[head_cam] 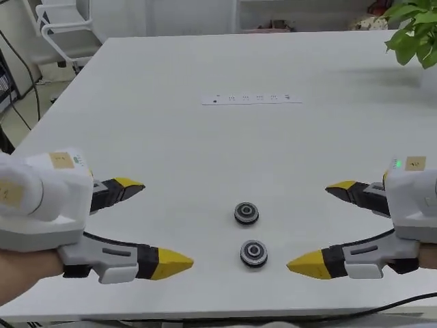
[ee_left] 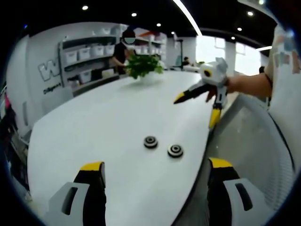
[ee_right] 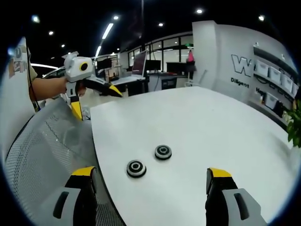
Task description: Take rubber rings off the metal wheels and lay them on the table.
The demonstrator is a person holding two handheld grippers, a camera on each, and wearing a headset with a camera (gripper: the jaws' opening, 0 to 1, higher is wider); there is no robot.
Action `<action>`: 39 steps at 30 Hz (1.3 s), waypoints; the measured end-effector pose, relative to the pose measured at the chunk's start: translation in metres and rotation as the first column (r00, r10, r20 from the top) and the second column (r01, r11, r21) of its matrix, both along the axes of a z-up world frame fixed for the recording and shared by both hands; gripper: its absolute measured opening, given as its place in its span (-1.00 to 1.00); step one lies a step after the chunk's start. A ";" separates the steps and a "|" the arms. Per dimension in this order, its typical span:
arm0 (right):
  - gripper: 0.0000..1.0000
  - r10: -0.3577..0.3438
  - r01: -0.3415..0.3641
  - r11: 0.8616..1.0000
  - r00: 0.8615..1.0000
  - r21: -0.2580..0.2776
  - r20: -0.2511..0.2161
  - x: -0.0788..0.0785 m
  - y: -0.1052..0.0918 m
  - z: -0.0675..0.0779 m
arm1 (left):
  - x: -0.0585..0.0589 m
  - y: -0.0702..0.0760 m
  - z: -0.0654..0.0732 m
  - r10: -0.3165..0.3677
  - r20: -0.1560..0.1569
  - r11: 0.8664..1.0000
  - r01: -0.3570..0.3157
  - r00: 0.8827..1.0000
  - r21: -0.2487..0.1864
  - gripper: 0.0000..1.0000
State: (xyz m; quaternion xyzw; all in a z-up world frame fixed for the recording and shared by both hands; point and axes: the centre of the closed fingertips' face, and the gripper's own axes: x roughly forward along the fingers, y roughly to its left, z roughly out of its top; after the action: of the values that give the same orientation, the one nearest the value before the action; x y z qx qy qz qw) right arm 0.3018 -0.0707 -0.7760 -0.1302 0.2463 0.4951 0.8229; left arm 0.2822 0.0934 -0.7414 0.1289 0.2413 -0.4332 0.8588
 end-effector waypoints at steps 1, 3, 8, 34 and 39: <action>0.93 0.002 -0.002 1.000 1.000 -0.006 0.001 0.001 0.000 -0.002 | 0.001 -0.001 -0.001 -0.002 -0.003 1.000 0.002 1.000 0.000 0.81; 0.93 0.012 -0.011 1.000 1.000 -0.019 0.006 0.002 0.000 -0.004 | 0.003 -0.002 -0.003 -0.007 -0.008 1.000 0.007 1.000 0.003 0.81; 0.93 0.017 -0.017 1.000 1.000 -0.014 0.001 0.005 0.002 -0.006 | 0.008 -0.009 -0.006 -0.024 -0.014 1.000 0.024 1.000 0.012 0.81; 0.90 0.092 -0.092 0.993 0.996 -0.071 -0.008 0.018 0.008 -0.028 | 0.019 -0.042 -0.027 -0.120 -0.068 0.991 0.123 0.990 0.047 0.73; 0.89 0.122 -0.122 0.989 0.993 -0.082 -0.006 0.017 0.013 -0.034 | 0.018 -0.049 -0.034 -0.148 -0.080 0.986 0.153 0.986 0.060 0.72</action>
State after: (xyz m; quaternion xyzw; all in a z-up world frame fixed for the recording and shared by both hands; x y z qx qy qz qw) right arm 0.3184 -0.0574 -0.8101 -0.1787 0.2585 0.5340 0.7849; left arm 0.3007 0.0440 -0.7757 0.1588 0.2773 -0.4930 0.8092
